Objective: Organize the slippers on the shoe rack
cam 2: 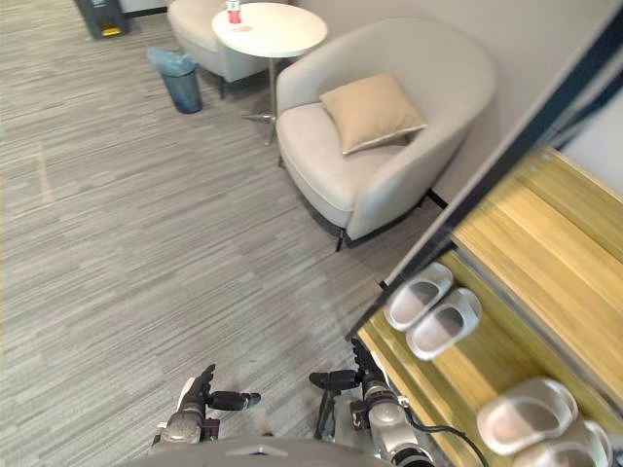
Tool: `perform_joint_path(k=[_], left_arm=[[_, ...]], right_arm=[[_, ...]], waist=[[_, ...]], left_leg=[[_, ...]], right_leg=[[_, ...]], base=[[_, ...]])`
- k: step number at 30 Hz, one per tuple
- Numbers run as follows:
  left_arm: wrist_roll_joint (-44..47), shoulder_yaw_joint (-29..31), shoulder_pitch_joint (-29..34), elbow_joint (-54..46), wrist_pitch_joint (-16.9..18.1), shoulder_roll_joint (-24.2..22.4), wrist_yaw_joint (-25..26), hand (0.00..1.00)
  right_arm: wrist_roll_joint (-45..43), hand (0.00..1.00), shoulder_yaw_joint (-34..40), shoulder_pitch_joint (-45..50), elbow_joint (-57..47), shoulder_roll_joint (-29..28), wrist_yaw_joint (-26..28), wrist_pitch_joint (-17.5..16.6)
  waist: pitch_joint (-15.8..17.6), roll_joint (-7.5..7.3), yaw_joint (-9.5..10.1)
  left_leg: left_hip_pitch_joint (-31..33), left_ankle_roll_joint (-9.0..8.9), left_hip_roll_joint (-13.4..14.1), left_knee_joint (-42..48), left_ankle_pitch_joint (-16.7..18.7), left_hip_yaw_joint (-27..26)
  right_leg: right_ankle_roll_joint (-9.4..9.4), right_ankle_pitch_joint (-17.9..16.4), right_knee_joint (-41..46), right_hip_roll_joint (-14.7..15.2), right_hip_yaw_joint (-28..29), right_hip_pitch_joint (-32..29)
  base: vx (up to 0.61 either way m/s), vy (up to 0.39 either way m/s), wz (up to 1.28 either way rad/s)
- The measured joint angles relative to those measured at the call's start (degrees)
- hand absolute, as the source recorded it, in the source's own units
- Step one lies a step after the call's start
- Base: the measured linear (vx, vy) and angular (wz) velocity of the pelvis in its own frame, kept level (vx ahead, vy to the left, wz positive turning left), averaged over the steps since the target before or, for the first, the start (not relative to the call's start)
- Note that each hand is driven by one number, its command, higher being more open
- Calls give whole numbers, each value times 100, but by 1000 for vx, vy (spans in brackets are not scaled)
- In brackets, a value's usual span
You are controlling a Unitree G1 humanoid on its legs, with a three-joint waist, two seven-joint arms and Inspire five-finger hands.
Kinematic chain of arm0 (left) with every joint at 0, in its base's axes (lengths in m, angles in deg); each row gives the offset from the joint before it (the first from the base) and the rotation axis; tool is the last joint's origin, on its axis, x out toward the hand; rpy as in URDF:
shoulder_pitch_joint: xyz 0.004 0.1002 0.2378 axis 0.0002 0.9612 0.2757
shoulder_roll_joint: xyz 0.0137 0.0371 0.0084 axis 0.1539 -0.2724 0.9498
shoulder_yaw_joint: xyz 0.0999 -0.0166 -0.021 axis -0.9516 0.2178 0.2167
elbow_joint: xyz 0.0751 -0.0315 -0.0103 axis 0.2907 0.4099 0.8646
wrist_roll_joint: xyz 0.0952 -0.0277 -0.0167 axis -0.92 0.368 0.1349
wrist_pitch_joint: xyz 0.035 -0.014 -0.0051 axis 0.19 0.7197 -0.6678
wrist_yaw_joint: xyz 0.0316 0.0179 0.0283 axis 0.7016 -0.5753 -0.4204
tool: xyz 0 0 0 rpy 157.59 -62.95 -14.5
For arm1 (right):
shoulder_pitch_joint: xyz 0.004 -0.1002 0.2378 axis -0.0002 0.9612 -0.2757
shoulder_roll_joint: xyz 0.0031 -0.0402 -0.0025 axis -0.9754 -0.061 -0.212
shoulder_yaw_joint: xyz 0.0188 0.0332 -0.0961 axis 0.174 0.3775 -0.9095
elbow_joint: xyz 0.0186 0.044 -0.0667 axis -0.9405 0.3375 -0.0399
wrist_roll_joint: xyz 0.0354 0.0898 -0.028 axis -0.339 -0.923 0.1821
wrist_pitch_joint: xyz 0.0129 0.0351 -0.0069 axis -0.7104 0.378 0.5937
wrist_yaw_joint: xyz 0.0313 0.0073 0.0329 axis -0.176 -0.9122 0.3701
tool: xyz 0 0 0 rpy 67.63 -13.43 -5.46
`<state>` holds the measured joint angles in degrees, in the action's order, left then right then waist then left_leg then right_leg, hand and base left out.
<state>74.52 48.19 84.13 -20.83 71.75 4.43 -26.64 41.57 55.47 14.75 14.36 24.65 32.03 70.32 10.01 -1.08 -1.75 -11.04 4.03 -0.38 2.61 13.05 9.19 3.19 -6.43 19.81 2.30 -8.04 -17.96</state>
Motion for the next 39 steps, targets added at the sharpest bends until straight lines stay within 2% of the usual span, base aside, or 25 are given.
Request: perform_joint_path(k=[1, 2, 3, 4, 6, 8, 12, 13, 14, 16, 17, 19, 21, 23, 25, 26, 27, 29, 30, 31, 32, 34, 35, 37, 39], left_arm=[[-1, -1, 26, 10, 0, -8, 1, 100], [-2, -3, 5, 24, 6, -74, 2, 100], [-4, -3, -22, -4, 11, -120, -1, 100], [-14, 3, -74, -12, 5, -139, -6, 100], [-34, 4, -121, -69, 6, -128, -1, 100], [-54, 0, -124, -350, 31, -146, 53, 100], [-56, -10, -240, -428, 45, -235, 53, 100], [-58, -55, -321, -426, 39, -216, 55, 100], [-61, -138, -302, -433, 42, -241, 57, 100], [-68, -234, -298, -508, 37, -122, 82, 100], [-65, -235, -279, -495, 39, -48, 104, 100], [-66, -227, -248, -445, 38, -25, 129, 100], [-69, -216, -205, -283, 12, 14, 108, 100], [-70, -206, -196, -248, 2, -81, 99, 100], [-73, -188, -120, -249, 3, -76, 102, 100], [-71, -179, -144, -245, -4, -12, 117, 100], [-67, -172, -151, -214, -5, -1, 140, 100], [-63, -165, -188, -129, -12, -22, 132, 100], [-63, -165, -184, -97, -18, -20, 103, 100], [-63, -167, -158, -97, -18, 11, 70, 100], [-61, -162, -169, -31, -27, -27, 68, 100], [-65, -161, -156, -97, 28, -175, 49, 100], [-66, -7, -183, -125, 26, -280, 39, 100], [-60, 328, -176, -400, 6, -373, 22, 100], [-61, 439, -155, -619, 51, -404, 50, 100]], right_arm=[[-1, 100, -28, 36, -50, 5, 6, -14], [-1, 100, -19, 3, -50, 8, 9, -10], [-1, 100, 28, -51, -20, 11, 4, 3], [-1, 100, 47, -70, 43, -17, 2, 31], [-11, 100, 28, -2, 53, -27, 1, 70], [-102, 100, 17, -7, 52, -38, -35, 56], [-215, 100, -39, -221, 46, -23, -99, 24], [-215, 100, -76, -207, 38, -49, -129, 24], [-215, 100, -79, -58, -8, -25, -131, 25], [-213, 100, -169, 143, 28, -123, -133, 59], [-211, 100, -223, 157, 31, -194, -98, 61], [-206, 100, -313, 172, 27, -219, -76, 53], [-129, 100, -368, 136, -1, -258, -50, 43], [-90, 100, -435, -28, 61, -132, -52, 85], [-83, 100, -428, -43, 41, -126, -38, 115], [-19, 100, -438, -36, -7, -181, -37, 86], [17, 100, -474, -58, -70, -191, -29, 39], [15, 100, -532, -60, -113, -168, -28, 20], [9, 100, -543, -90, -195, -158, -16, -41], [11, 100, -540, -78, -194, -166, -18, -43], [12, 100, -526, -117, -143, -120, -18, -32], [12, 100, -397, -151, -122, -34, -49, 3], [3, 100, -290, -135, -105, -24, -71, 61], [8, 100, -319, -49, -138, -38, -76, 153], [6, 100, -314, 12, -143, -128, -131, 154]], waist=[[-44, -31, -60], [-38, 74, -32], [-40, 189, -31], [-26, 194, -41], [16, 118, -36], [39, -15, 49], [67, -48, 113], [120, -129, 97], [79, -64, 90], [-63, -323, 132], [-17, -232, 122], [34, -141, 75], [-19, -286, 63], [53, -42, 114], [134, -28, 40], [136, -99, -15], [146, -110, -9], [182, -61, -21], [189, -70, -71], [189, -154, -107], [205, 2, -115], [170, 164, -28], [207, 222, -91], [277, 222, -52], [302, 157, 121]], left_leg=[[-4, -128, 37, 159, 176, 286], [23, -195, 144, 288, 223, 369], [271, -469, 247, 675, 272, 356], [546, -863, 274, 1216, 215, 135], [949, -1140, 456, 2306, 140, -642], [1369, -1016, 945, 3338, 432, -2017], [2029, -936, 1271, 3236, 620, -2852], [2250, -616, 1275, 2663, 372, -3280], [2290, -316, 1219, 1886, -489, -3483], [2140, -322, 983, 1624, -531, -3340], [1971, -335, 1006, 1404, -561, -3255], [1798, -348, 1030, 1237, -568, -3154], [1647, -386, 713, 1232, -391, -3076], [1330, -425, 704, 1070, -321, -3030], [737, -422, 613, 698, -229, -2761], [574, -422, 665, 582, -148, -2570], [475, -521, 756, 534, -69, -2388], [385, -631, 862, 489, 9, -2188], [256, -782, 904, 426, 104, -1942], [121, -955, 815, 377, 207, -1738], [16, -993, 994, 387, 262, -1572], [185, -986, 1046, 721, 154, -1305], [535, -1084, 1109, 1602, 132, -1082], [1487, -1677, 1419, 4166, -170, -1132], [1877, -1431, 1774, 5240, -27, -1890]], right_leg=[[-282, 294, 154, -93, 150, 47], [-343, 110, 257, -94, -52, 73], [-479, -15, 299, -56, -381, 152], [-589, -87, 208, 2, -589, 337], [-611, -100, -325, -2, -747, 1050], [-613, -101, -948, -63, -958, 1885], [-611, -102, -1131, -68, -1145, 2184], [-493, -167, -1064, 24, -1398, 2392], [-283, -292, -938, -11, -1538, 2515], [-100, -469, -454, 201, -1512, 2434], [-74, -610, -94, 228, -1389, 2225], [-22, -798, -554, 103, -1305, 2276], [102, -122, -891, 386, -1316, 2234], [144, -227, 479, 576, -1219, 1864], [-330, -92, 2606, 838, -836, 1180], [-305, -606, 2841, 708, -679, 952], [-380, -945, 2624, 441, -606, 627], [-389, -998, 2161, 190, -564, 248], [-247, -791, 1256, 65, -487, -62], [-339, 34, 578, 63, -312, -43], [-439, -142, 594, -12, -472, 165], [-512, -540, 750, 40, -672, 232], [-525, -726, 637, 92, -942, 544], [-544, -751, -71, -69, -1167, 1496], [-549, -754, -584, -181, -1126, 2241]], base=[[391, -195, 116], [610, -288, 136], [629, -266, 128], [521, -222, 132], [505, -241, 125], [462, -201, 94], [266, 8, 33], [301, 83, 60], [310, 106, 72], [431, 138, 55], [366, 123, 40], [217, 61, 28], [288, 28, 48], [276, 114, 39], [316, 117, 65], [275, -112, 90], [288, -167, 91], [366, -197, 78], [523, -270, 104], [483, -260, 115], [514, -274, 89], [473, -252, 73], [503, -264, 102], [581, -269, 75], [488, -149, -7]])
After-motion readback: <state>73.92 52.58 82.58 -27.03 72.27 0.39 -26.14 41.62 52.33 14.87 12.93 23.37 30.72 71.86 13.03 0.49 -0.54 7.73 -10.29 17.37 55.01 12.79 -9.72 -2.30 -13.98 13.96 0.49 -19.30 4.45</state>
